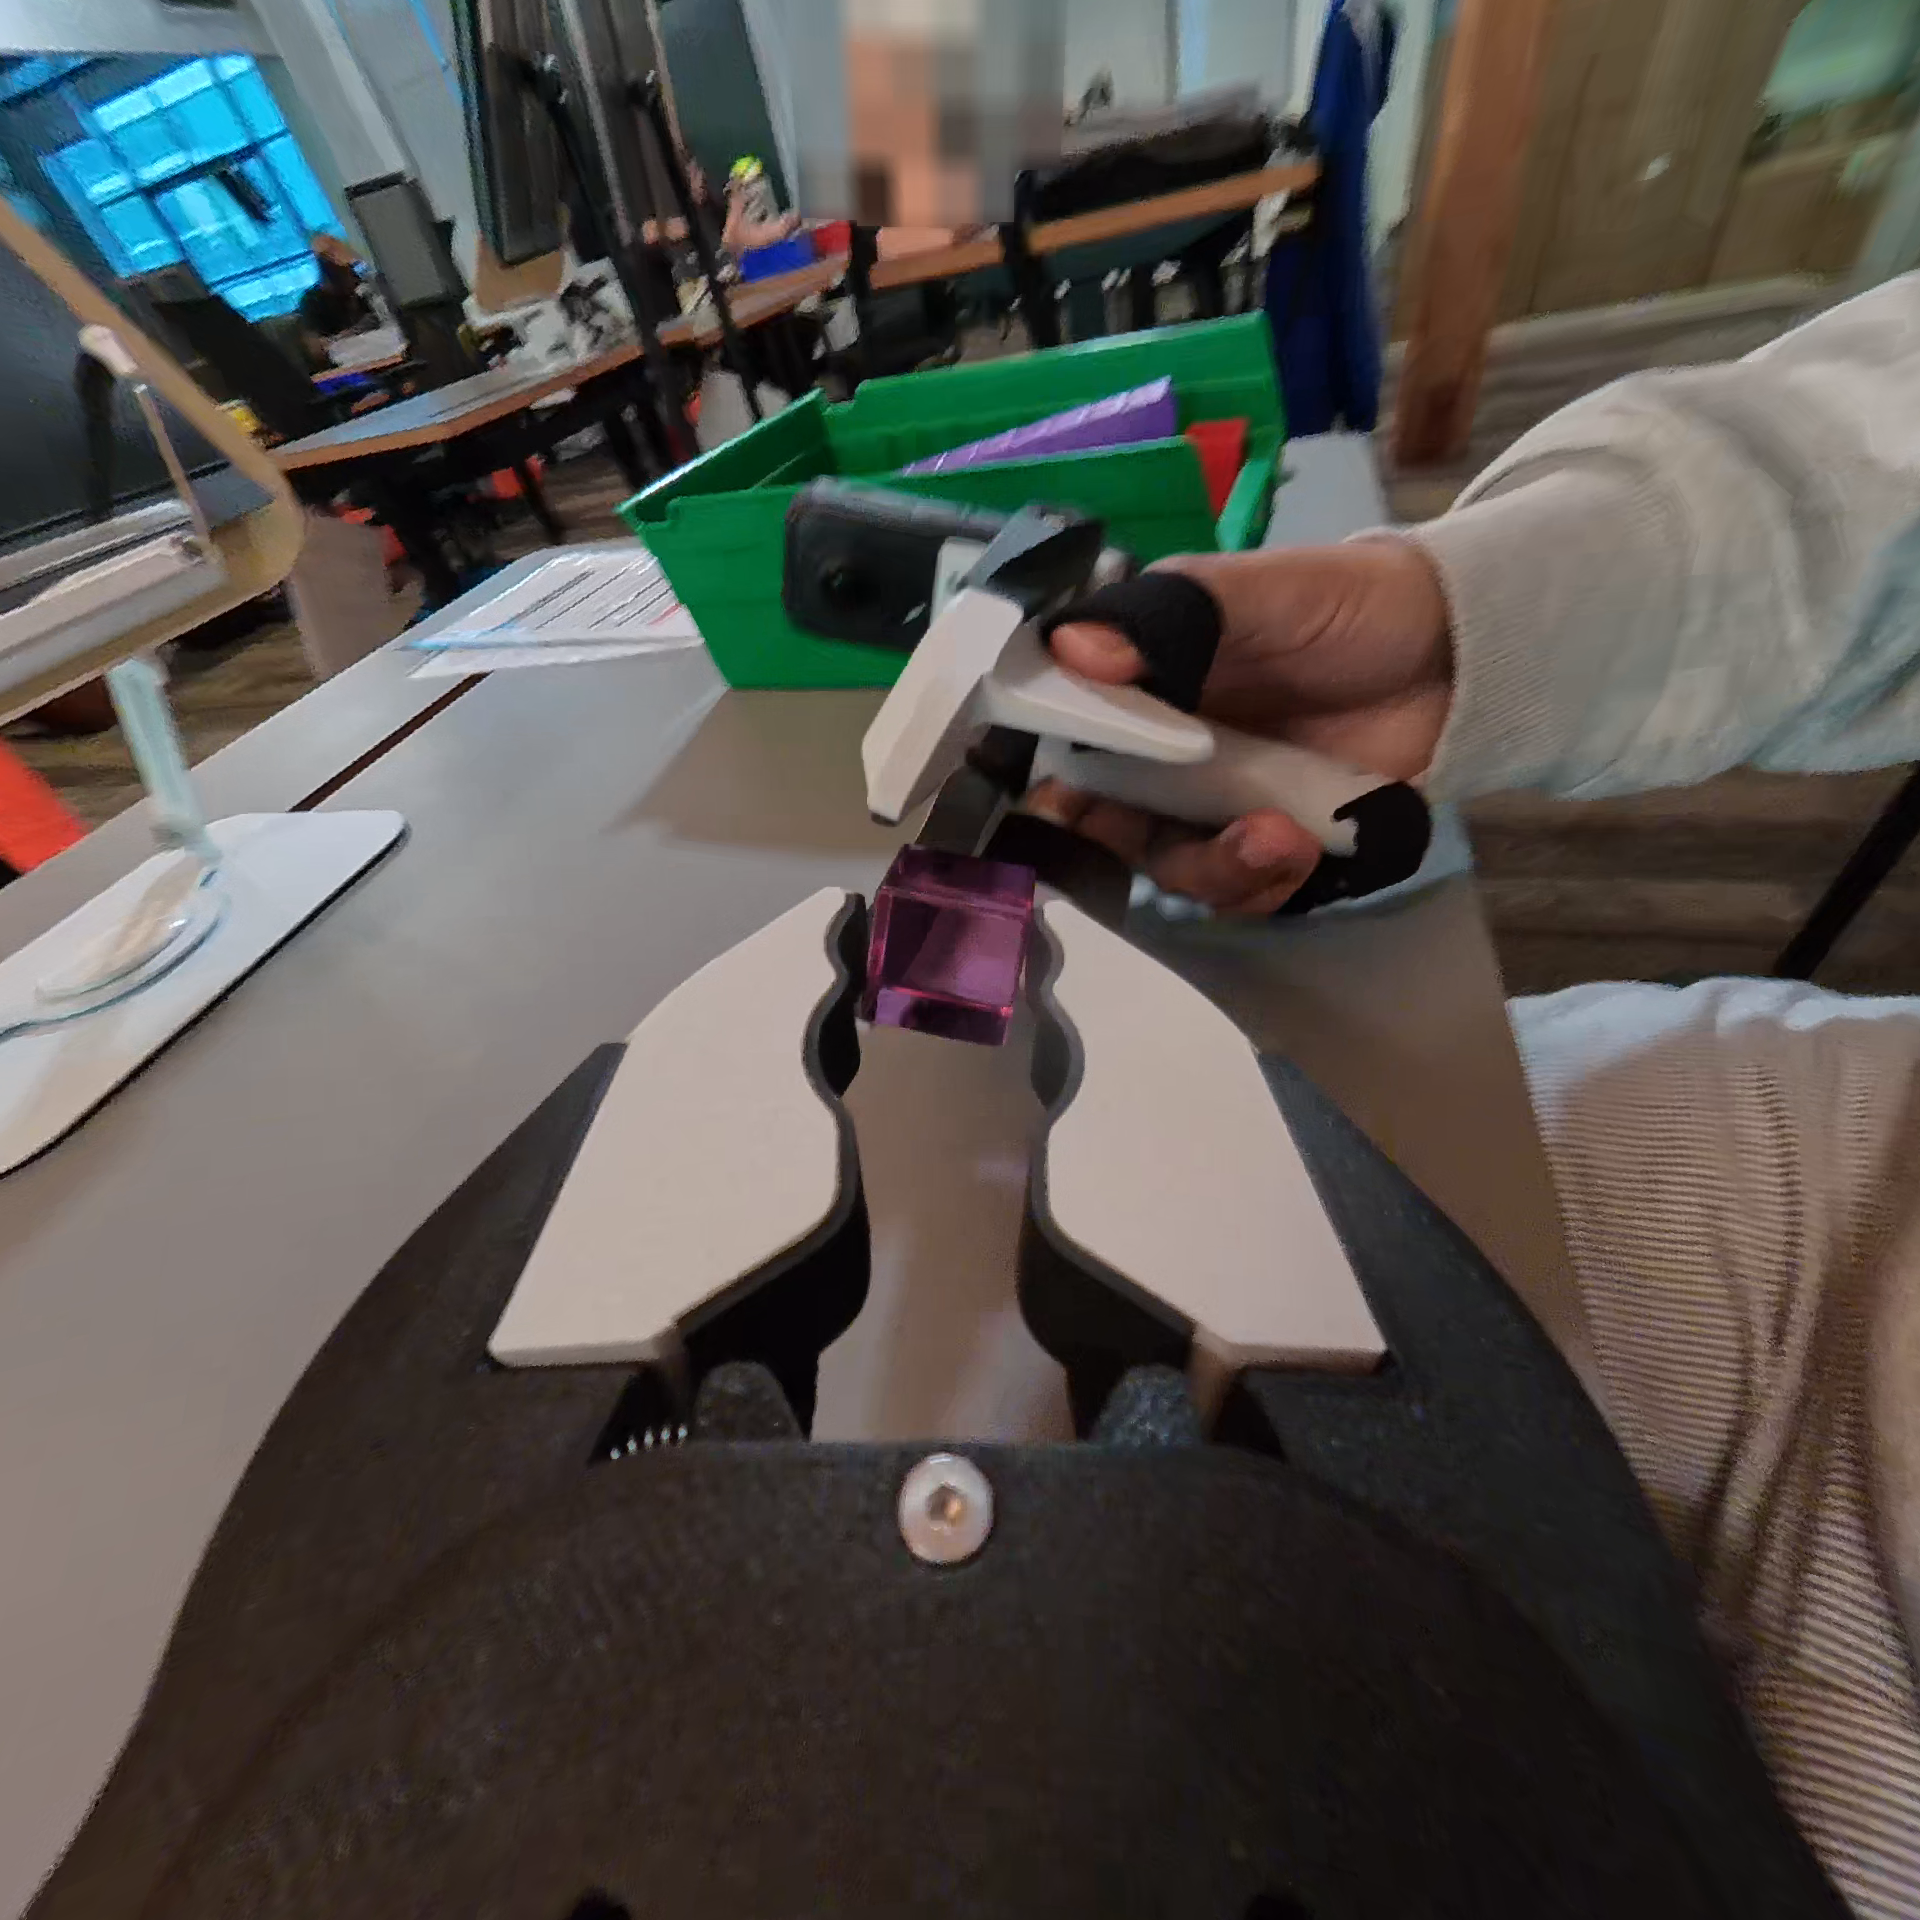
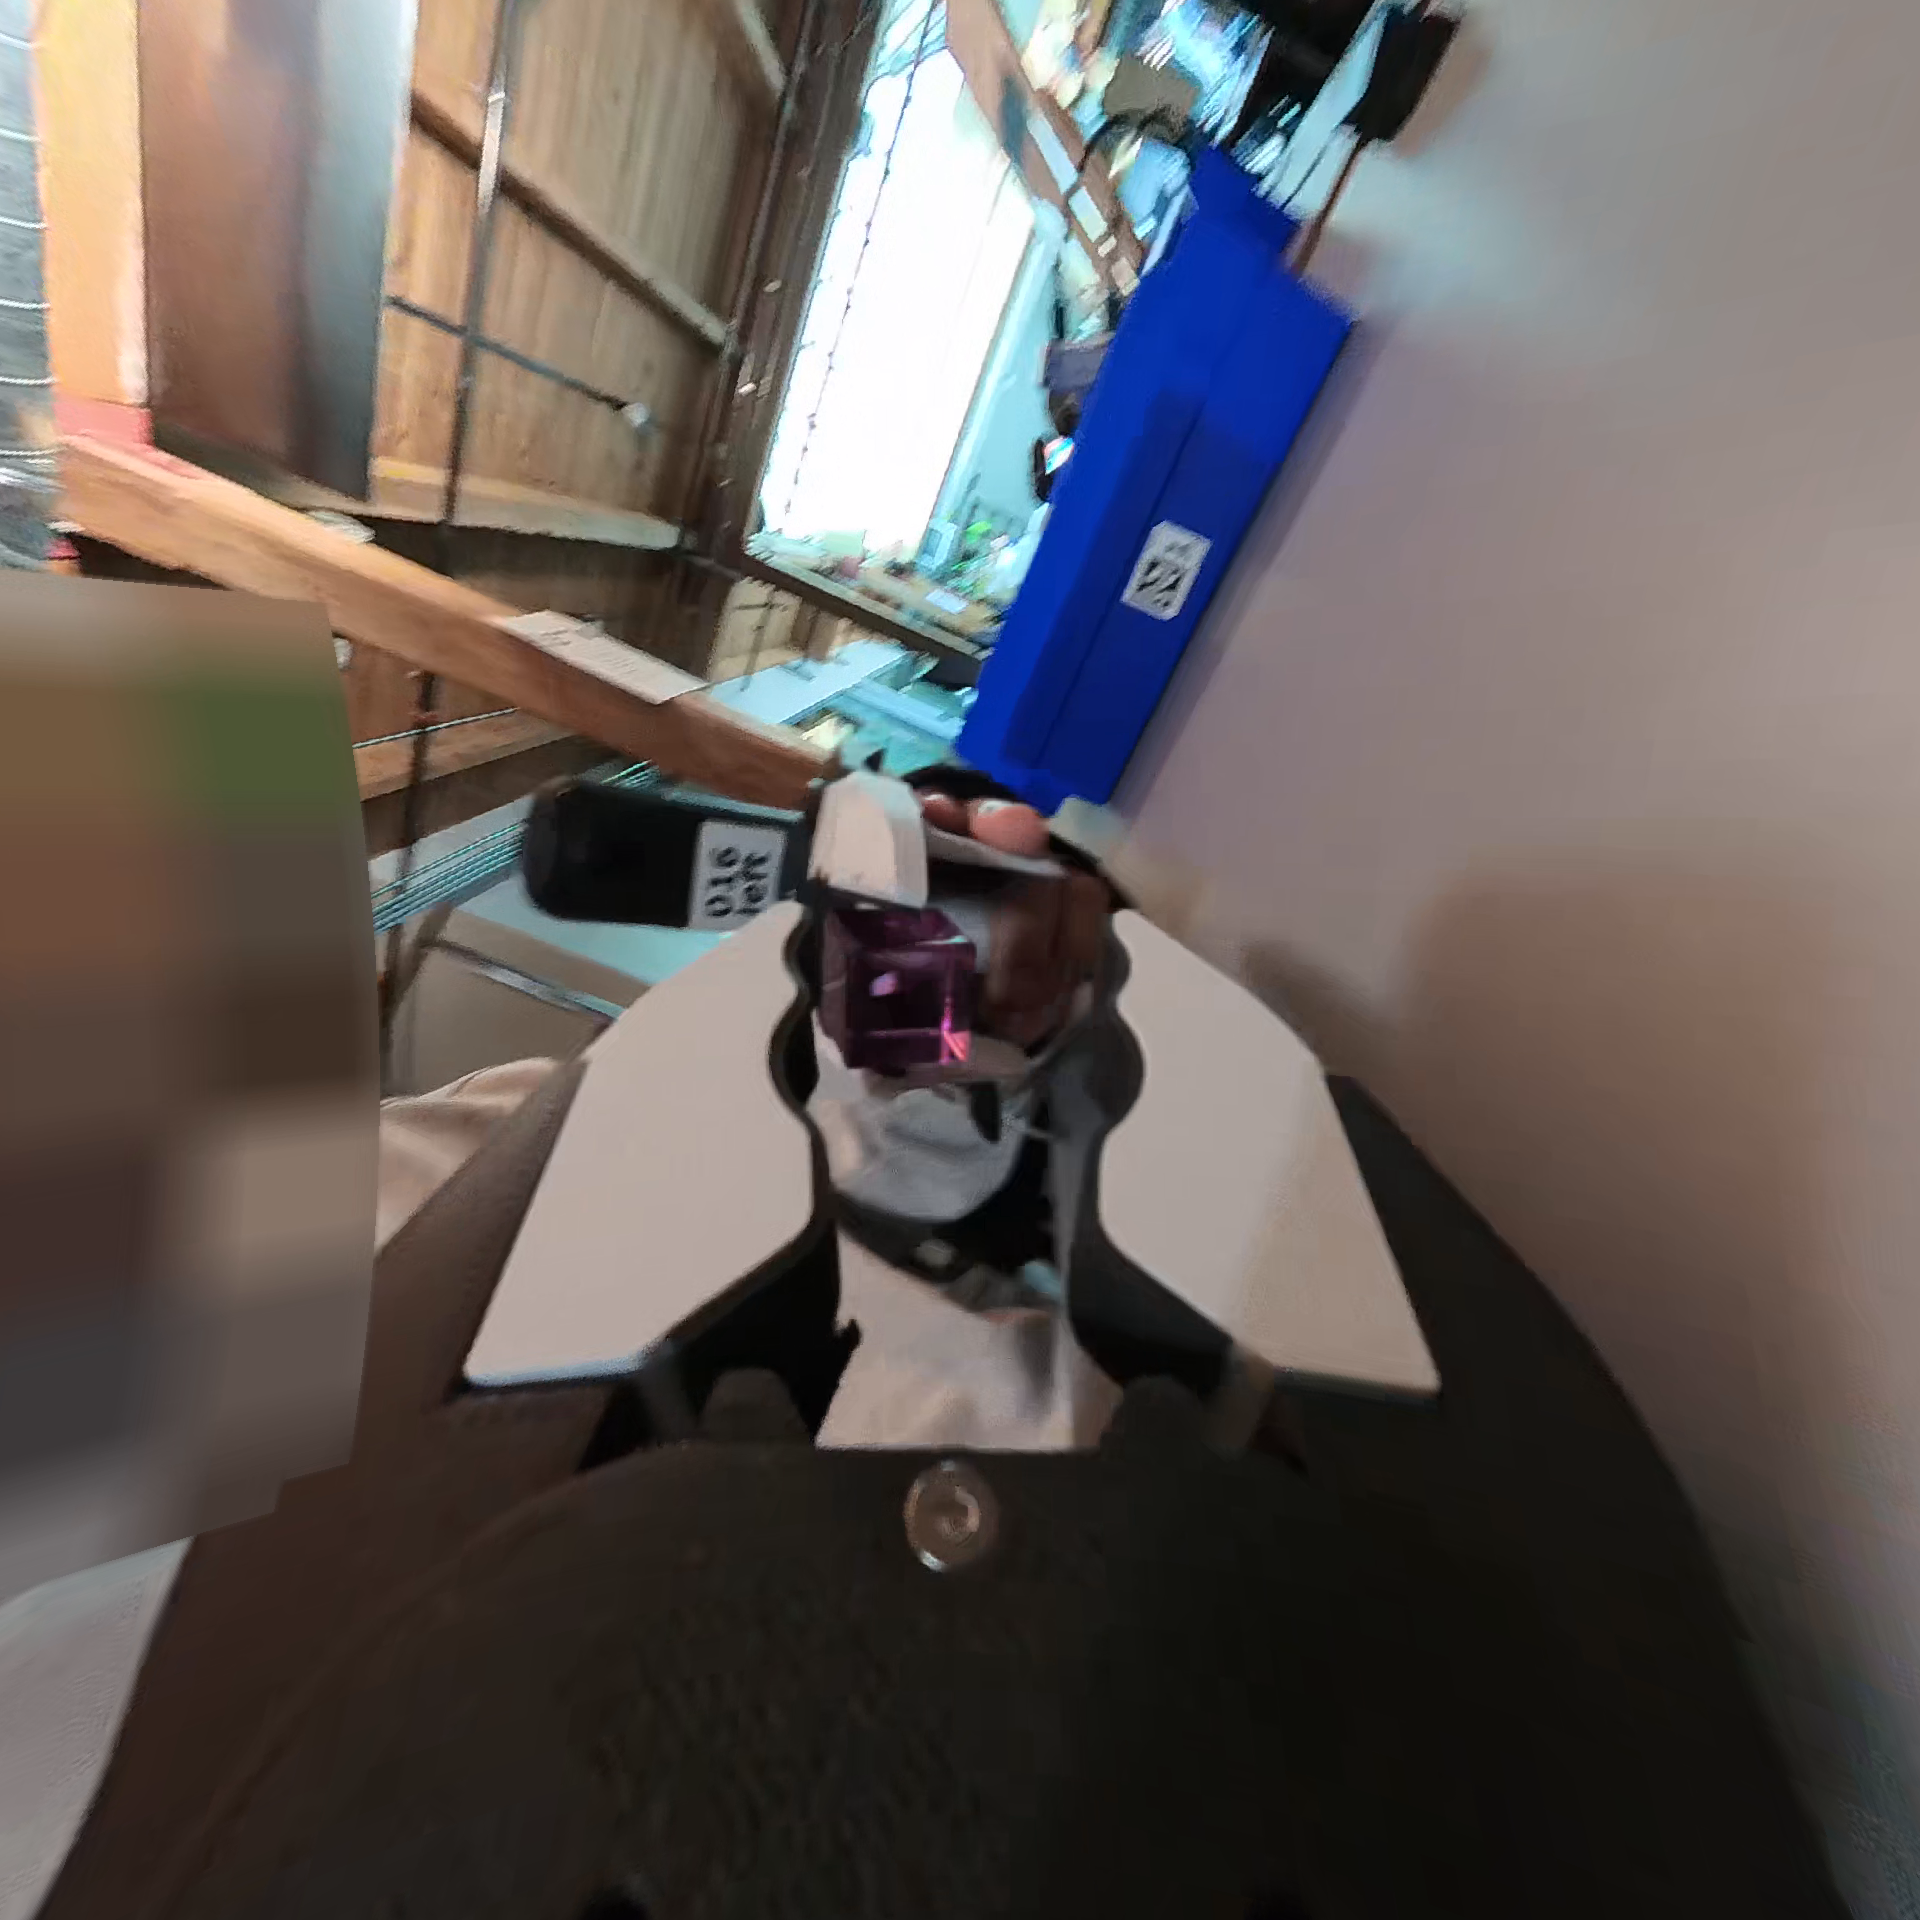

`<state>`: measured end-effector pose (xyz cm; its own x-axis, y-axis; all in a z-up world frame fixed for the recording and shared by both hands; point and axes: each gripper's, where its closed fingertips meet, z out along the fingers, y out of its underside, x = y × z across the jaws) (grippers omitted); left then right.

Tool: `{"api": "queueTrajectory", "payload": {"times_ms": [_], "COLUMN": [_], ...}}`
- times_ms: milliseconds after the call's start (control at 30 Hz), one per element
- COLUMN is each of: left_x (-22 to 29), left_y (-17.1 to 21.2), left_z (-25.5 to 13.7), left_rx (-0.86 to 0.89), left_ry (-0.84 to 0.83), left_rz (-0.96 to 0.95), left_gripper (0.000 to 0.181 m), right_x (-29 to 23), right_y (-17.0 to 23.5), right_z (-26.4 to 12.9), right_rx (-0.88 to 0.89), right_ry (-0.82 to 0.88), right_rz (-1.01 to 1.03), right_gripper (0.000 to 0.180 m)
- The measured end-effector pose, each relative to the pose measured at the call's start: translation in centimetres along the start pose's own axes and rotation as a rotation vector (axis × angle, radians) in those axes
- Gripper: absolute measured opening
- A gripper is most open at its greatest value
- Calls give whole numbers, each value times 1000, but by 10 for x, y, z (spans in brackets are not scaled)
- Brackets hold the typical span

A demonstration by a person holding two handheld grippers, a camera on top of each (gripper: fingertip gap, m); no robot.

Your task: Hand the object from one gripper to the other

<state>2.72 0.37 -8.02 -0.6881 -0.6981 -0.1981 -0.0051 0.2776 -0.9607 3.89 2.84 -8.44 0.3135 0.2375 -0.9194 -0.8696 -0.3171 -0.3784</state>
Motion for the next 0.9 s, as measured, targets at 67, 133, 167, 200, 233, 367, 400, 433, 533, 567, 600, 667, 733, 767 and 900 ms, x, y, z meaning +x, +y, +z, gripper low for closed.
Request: {"api": "queueTrajectory", "payload": {"times_ms": [67,133,167,200,233,367,400,433,533,567,600,667,733,767,900], "left_x": [-8,-20,-24,-27,-28,-26,-25,-25,-23,-22,-20,-18,-15,-15,-15], "left_y": [9,19,23,27,29,35,35,35,36,36,35,35,34,34,33], "left_z": [1,0,0,0,0,2,2,2,3,4,4,5,6,6,6], "left_rx": [-77,-163,-206,-243,-272,-356,-374,-390,-424,-428,-430,-433,-435,-440,-418], "left_ry": [-74,-170,-209,-235,-258,-306,-319,-330,-354,-357,-357,-355,-353,-356,-348], "left_rz": [48,101,126,152,179,294,326,356,424,437,447,459,469,475,456], "left_gripper": [30,29,29,30,30,30,30,30,30,30,30,30,30,30,29], "right_x": [11,16,16,14,12,11,11,12,15,15,16,18,19,19,18], "right_y": [-9,-14,-15,-16,-15,-3,1,4,10,10,11,12,13,14,13], "right_z": [-7,-13,-13,-13,-11,-1,2,3,6,6,6,5,5,5,4], "right_rx": [39,38,28,16,2,-69,-87,-103,-134,-139,-143,-153,-165,-168,-169], "right_ry": [122,251,311,363,408,517,528,536,554,560,565,573,575,574,561], "right_rz": [-97,-238,-315,-392,-465,-629,-637,-641,-646,-648,-649,-649,-648,-645,-640], "right_gripper": [58,59,58,56,55,52,52,52,47,46,43,37,29,28,27]}}
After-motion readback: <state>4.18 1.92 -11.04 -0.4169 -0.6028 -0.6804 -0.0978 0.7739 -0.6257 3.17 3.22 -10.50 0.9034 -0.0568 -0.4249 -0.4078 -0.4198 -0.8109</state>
